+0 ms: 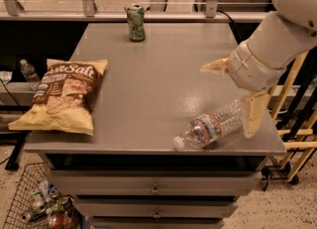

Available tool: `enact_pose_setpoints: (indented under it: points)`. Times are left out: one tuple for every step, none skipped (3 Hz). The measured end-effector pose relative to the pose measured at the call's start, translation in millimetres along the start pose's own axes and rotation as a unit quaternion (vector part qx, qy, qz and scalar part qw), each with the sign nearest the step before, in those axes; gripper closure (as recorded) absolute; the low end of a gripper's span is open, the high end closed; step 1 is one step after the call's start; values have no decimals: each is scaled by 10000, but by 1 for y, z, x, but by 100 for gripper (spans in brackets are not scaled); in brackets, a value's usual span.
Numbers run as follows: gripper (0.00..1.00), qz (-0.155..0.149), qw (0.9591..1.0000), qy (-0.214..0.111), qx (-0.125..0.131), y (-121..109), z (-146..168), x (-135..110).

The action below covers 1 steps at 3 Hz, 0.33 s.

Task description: Knock water bottle over

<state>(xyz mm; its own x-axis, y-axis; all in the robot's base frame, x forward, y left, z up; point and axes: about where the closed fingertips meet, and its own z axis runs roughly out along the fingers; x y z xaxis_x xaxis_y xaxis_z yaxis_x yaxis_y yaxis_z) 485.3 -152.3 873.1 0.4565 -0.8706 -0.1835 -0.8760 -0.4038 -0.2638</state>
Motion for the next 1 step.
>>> enact_pose_setpoints:
  points:
    - [0,150,9998,-100,-73,9,-4,11]
